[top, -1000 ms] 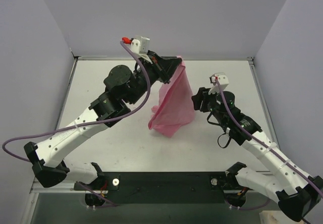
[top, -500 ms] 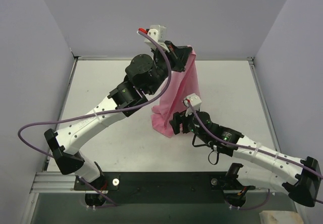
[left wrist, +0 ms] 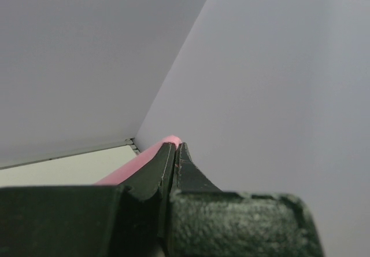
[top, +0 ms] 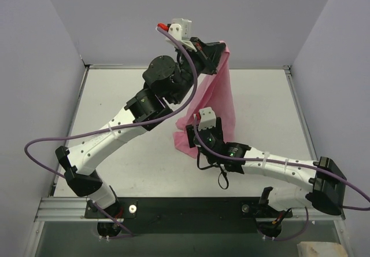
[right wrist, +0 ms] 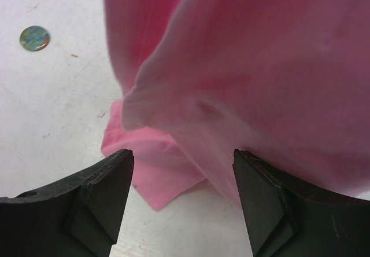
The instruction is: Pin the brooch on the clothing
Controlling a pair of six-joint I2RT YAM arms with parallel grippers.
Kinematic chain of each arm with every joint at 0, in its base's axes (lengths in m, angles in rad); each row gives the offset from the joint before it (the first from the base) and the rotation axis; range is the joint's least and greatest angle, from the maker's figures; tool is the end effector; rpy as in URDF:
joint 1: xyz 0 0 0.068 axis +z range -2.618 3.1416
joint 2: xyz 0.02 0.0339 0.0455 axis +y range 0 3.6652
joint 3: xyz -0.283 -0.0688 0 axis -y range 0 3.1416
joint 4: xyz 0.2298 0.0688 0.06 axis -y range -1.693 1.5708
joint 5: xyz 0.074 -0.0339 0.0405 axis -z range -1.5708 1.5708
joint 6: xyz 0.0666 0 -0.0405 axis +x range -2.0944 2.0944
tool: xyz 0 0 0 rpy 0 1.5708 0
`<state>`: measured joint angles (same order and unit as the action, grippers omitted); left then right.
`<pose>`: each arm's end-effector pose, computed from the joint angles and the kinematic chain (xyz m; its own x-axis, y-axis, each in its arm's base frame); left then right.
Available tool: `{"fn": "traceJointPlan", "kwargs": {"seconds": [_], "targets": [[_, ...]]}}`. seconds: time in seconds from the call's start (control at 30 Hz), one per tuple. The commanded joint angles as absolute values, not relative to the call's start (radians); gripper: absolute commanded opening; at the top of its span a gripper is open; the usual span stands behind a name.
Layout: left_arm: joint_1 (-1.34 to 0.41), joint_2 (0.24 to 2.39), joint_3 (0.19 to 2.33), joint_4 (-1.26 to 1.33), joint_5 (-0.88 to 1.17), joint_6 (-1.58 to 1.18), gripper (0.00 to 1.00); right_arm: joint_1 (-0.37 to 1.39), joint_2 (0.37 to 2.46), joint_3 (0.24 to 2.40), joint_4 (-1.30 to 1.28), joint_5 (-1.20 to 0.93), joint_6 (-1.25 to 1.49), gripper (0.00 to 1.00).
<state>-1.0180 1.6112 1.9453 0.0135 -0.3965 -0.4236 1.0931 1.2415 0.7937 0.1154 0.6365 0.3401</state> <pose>0.2089 -0.2896 0.5744 -0.0813 -0.5904 -0.8030 0.6154 0.6041 -0.5064 0.1649 0.2324 0.2943 -0.2935 0.0166 -0.9558 -0.3797 0.9156 0.1325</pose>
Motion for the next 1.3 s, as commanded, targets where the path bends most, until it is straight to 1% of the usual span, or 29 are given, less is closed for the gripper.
{"fn": "traceJointPlan", "kwargs": {"seconds": [0.0, 0.1, 0.23, 0.27, 0.3, 0.37, 0.47, 0.53, 0.57, 0.6, 0.63, 0.67, 0.8, 1.0, 1.03, 1.17, 1.2, 1.27], "targets": [[-1.028, 1.594, 1.994, 0.066, -0.393, -0.406, 0.0, 1.095, 1.272, 0.871, 0.112, 0.801, 0.336, 0.69], [-1.035, 1.588, 1.987, 0.072, -0.388, -0.408, 0.0, 1.097, 1.29, 0.891, 0.129, 0.77, 0.322, 0.69], [-1.035, 1.588, 1.987, 0.075, -0.379, -0.408, 0.0, 1.098, 1.298, 0.899, 0.144, 0.718, 0.333, 0.72], [-1.037, 1.588, 1.985, 0.077, -0.377, -0.41, 0.0, 1.098, 1.304, 0.903, 0.144, 0.718, 0.336, 0.74], [-1.037, 1.588, 1.983, 0.077, -0.374, -0.413, 0.0, 1.097, 1.315, 0.916, 0.143, 0.724, 0.337, 0.74], [-1.038, 1.585, 1.977, 0.08, -0.362, -0.422, 0.0, 1.095, 1.356, 0.936, 0.124, 0.744, 0.345, 0.72], [-1.037, 1.585, 1.974, 0.086, -0.342, -0.436, 0.0, 1.089, 1.431, 0.992, 0.095, 0.794, 0.36, 0.63], [-1.037, 1.582, 1.97, 0.089, -0.336, -0.44, 0.0, 1.075, 1.475, 1.025, 0.089, 0.816, 0.37, 0.46], [-1.037, 1.58, 1.968, 0.089, -0.336, -0.439, 0.0, 1.069, 1.486, 1.032, 0.069, 0.818, 0.377, 0.33], [-1.037, 1.574, 1.959, 0.087, -0.345, -0.433, 0.0, 1.062, 1.494, 1.038, 0.061, 0.816, 0.388, 0.14], [-1.037, 1.569, 1.954, 0.087, -0.353, -0.423, 0.0, 1.052, 1.5, 1.043, 0.055, 0.808, 0.388, 0.05], [-1.038, 1.565, 1.947, 0.089, -0.362, -0.416, 0.0, 1.049, 1.496, 1.039, 0.046, 0.808, 0.388, 0.0], [-1.035, 1.511, 1.896, 0.11, -0.475, -0.324, 0.0, 1.049, 1.424, 0.977, 0.044, 0.773, 0.357, 0.0], [-1.013, 1.434, 1.781, 0.141, -0.618, -0.21, 0.0, 1.04, 1.183, 0.798, 0.052, 0.654, 0.29, 0.0], [-1.008, 1.427, 1.767, 0.144, -0.653, -0.203, 0.0, 1.037, 1.108, 0.775, 0.052, 0.631, 0.273, 0.0], [-0.948, 1.361, 1.637, 0.123, -0.704, -0.228, 0.0, 0.977, 0.928, 0.68, 0.022, 0.578, 0.265, 0.0], [-0.934, 1.348, 1.609, 0.104, -0.709, -0.262, 0.0, 0.932, 0.875, 0.657, 0.009, 0.563, 0.268, 0.0], [-0.881, 1.307, 1.518, 0.084, -0.71, -0.31, 0.0, 0.887, 0.835, 0.635, -0.024, 0.558, 0.267, 0.0]]}}
